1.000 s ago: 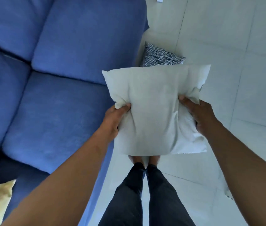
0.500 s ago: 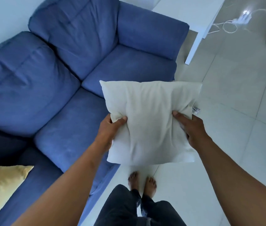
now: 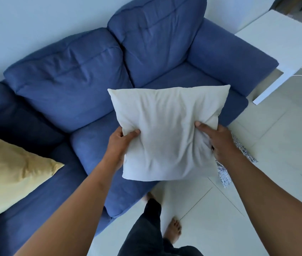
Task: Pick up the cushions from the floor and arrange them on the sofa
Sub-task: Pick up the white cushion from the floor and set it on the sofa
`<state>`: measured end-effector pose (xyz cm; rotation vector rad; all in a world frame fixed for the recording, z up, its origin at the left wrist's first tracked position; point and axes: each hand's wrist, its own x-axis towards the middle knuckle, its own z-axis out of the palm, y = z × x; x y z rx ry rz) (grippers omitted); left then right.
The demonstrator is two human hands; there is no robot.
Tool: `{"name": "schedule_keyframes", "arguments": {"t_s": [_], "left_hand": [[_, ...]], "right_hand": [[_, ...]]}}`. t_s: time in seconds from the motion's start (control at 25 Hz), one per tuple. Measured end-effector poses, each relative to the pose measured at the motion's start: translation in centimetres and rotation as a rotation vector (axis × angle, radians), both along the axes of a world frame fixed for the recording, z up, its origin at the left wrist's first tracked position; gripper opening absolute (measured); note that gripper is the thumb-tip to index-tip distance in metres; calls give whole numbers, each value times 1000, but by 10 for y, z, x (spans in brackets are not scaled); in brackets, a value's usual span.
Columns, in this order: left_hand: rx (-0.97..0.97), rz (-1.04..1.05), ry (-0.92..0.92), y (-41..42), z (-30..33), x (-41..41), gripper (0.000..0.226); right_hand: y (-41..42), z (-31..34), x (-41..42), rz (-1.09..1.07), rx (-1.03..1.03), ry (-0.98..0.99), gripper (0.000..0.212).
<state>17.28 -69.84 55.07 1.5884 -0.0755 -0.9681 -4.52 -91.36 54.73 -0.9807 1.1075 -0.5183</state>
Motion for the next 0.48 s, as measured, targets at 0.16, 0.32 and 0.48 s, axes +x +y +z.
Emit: {"name": "schedule_keyframes", "arguments": {"t_s": [0.16, 0.32, 0.48], "left_hand": [[12, 117, -16, 19, -6, 56, 38], [33, 190, -42, 32, -10, 106, 42], [77, 224, -66, 44, -15, 153, 46]], "right_hand": [[-7, -5, 77, 143, 23, 71, 42], [-20, -7, 152, 269, 5, 105, 45], [-26, -9, 214, 344, -2, 103, 42]]}}
